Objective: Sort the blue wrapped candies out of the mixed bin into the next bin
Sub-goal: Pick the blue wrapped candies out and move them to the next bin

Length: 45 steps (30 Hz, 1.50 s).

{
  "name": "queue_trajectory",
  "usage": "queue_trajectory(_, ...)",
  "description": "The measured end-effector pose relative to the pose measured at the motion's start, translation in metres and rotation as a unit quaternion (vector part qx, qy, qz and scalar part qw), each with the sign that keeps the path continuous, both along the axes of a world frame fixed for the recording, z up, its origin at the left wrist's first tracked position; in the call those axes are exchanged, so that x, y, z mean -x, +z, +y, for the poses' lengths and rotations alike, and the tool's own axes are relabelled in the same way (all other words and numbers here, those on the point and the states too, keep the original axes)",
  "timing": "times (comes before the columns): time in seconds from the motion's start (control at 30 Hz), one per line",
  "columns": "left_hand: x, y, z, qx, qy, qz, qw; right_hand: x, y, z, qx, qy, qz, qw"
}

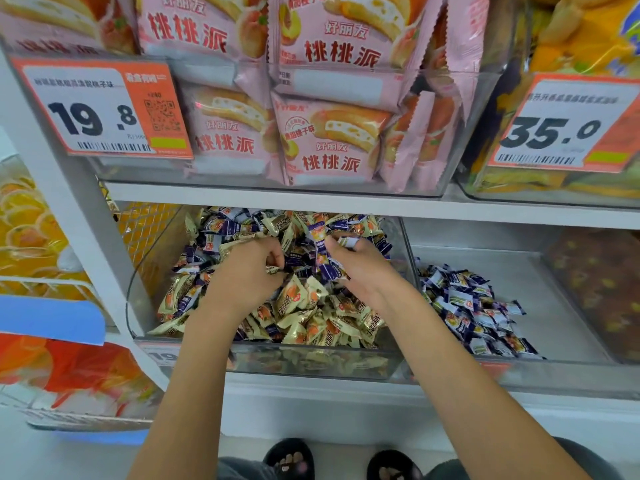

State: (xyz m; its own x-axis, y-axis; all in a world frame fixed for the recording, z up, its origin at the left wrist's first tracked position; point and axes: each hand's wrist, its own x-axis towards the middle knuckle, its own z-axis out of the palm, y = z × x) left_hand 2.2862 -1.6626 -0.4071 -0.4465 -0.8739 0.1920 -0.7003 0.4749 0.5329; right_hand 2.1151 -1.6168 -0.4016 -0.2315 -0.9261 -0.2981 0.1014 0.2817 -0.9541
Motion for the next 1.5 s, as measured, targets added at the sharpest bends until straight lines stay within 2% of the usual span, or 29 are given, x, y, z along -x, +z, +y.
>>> queue_trajectory(0.1,0.001,0.000,0.000,0.033,-0.004,0.006,0.999,-0.003,0.009,0.001,-0.008,-0.063,-0.118,0.991)
queue_trajectory(0.2,0.007,0.000,0.002,0.065,-0.015,0.035,0.997,-0.001,0.015,0.009,-0.005,-0.093,-0.171,0.981)
queue_trajectory(0.37,0.019,-0.002,0.009,0.104,-0.034,0.033,0.993,0.025,0.030,0.048,0.048,-0.118,-0.136,0.983)
queue_trajectory(0.5,0.027,-0.002,0.014,0.092,-0.049,0.010,0.995,0.072,0.029,0.084,0.088,-0.196,-0.154,0.964)
queue_trajectory(0.57,0.031,-0.004,0.017,0.069,-0.052,-0.014,0.996,0.096,0.017,0.095,0.062,-0.231,-0.078,0.968)
queue_trajectory(0.67,0.038,-0.012,0.019,0.034,-0.056,-0.036,0.997,0.126,0.004,0.109,-0.027,-0.164,0.032,0.986)
queue_trajectory(0.73,0.041,-0.016,0.017,0.022,-0.047,-0.045,0.998,0.138,0.000,0.114,-0.052,-0.154,0.089,0.983)
queue_trajectory(0.8,0.043,-0.017,0.014,0.021,-0.033,-0.034,0.999,0.137,-0.002,0.113,-0.036,-0.137,0.234,0.962)
queue_trajectory(0.83,0.043,-0.018,0.012,0.021,-0.029,-0.026,0.999,0.135,-0.007,0.110,-0.035,-0.067,0.341,0.937)
queue_trajectory(0.9,0.045,-0.018,0.009,0.015,-0.028,-0.018,0.999,0.129,-0.026,0.100,-0.077,0.157,0.506,0.845)
queue_trajectory(0.93,0.045,-0.019,0.009,0.012,-0.029,-0.018,0.999,0.127,-0.036,0.093,-0.117,0.237,0.552,0.790)
queue_trajectory(0.97,0.045,-0.019,0.008,0.009,-0.031,-0.018,0.999,0.127,-0.043,0.086,-0.152,0.275,0.578,0.753)
queue_trajectory(1.0,0.045,-0.019,0.008,0.009,-0.033,-0.018,0.999,0.134,-0.048,0.078,-0.176,0.279,0.588,0.739)
queue_trajectory(1.13,0.043,-0.019,0.010,0.012,-0.037,-0.026,0.999,0.175,-0.056,0.052,-0.210,0.217,0.572,0.762)
queue_trajectory(1.2,0.042,-0.018,0.011,0.012,-0.040,-0.039,0.998,0.191,-0.053,0.046,-0.249,0.201,0.570,0.756)
queue_trajectory(1.3,0.041,-0.018,0.012,0.010,-0.041,-0.055,0.998,0.183,-0.047,0.048,-0.253,0.214,0.561,0.759)
queue_trajectory(1.4,0.042,-0.016,0.013,-0.003,-0.032,-0.064,0.997,0.169,-0.056,0.055,-0.232,0.253,0.580,0.739)
queue_trajectory(1.5,0.040,-0.015,0.016,-0.016,-0.038,-0.057,0.998,0.177,-0.054,0.055,-0.292,0.240,0.563,0.735)
